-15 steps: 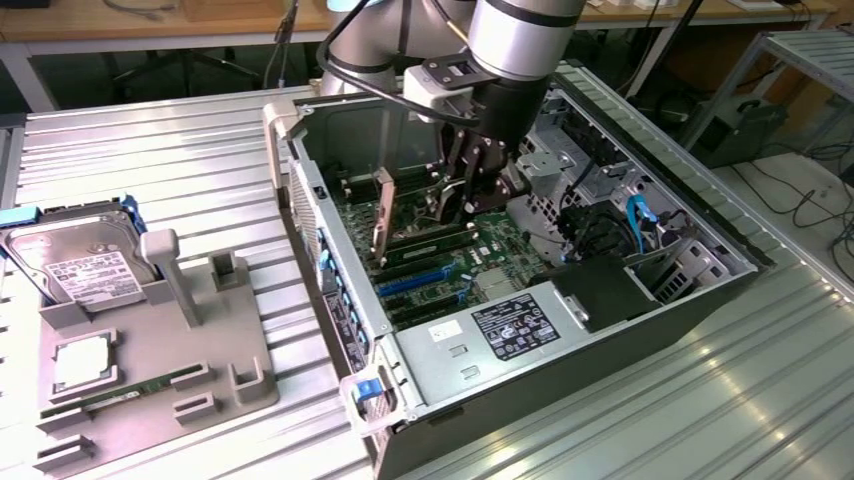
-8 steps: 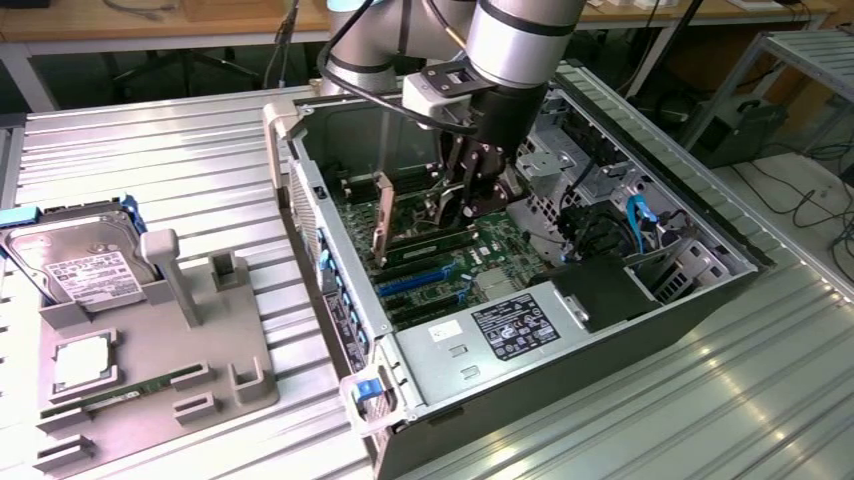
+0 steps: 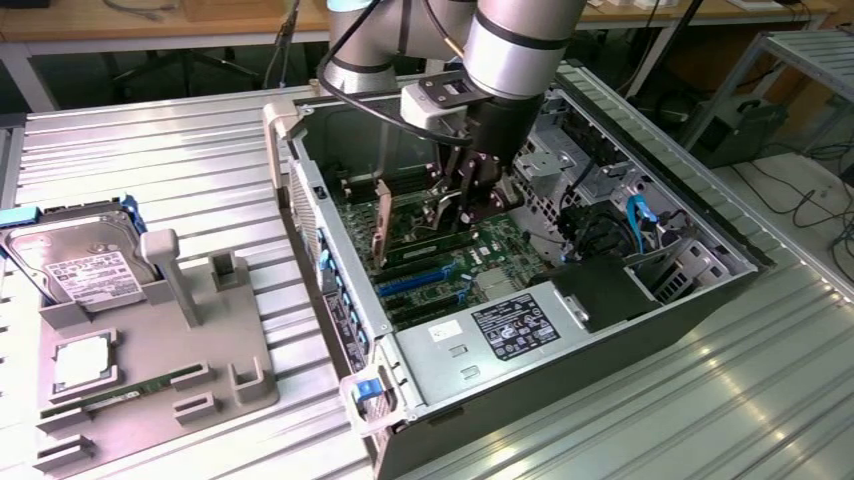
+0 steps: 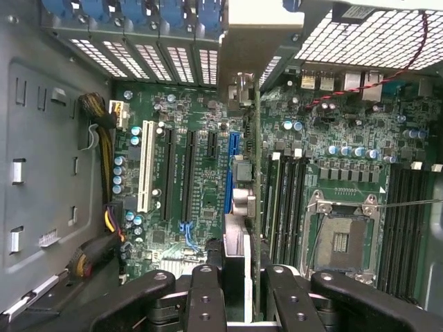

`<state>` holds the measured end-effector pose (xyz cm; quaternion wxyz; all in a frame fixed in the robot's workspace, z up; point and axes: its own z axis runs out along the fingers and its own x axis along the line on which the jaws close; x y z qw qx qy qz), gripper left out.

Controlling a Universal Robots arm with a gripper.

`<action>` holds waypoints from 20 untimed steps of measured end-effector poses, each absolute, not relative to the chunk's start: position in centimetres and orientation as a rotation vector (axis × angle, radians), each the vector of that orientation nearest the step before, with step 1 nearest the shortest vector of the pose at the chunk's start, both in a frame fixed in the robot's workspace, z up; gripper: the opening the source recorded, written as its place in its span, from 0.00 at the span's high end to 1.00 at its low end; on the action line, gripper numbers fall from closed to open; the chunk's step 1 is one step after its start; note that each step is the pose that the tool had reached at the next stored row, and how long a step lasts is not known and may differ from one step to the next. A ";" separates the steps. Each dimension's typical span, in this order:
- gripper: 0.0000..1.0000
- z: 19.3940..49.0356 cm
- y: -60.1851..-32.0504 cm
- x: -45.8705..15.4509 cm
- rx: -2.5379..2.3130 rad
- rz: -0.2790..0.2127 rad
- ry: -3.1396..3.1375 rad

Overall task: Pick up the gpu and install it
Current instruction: 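Insert the gpu into the slot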

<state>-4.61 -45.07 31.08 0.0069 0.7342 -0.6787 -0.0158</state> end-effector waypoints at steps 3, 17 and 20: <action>0.72 31.0 -45.1 -4.6 2.296 -0.049 -2.123; 0.72 30.3 -45.1 -4.6 2.295 -0.049 -2.124; 0.72 30.1 -45.1 -4.6 2.294 -0.049 -2.125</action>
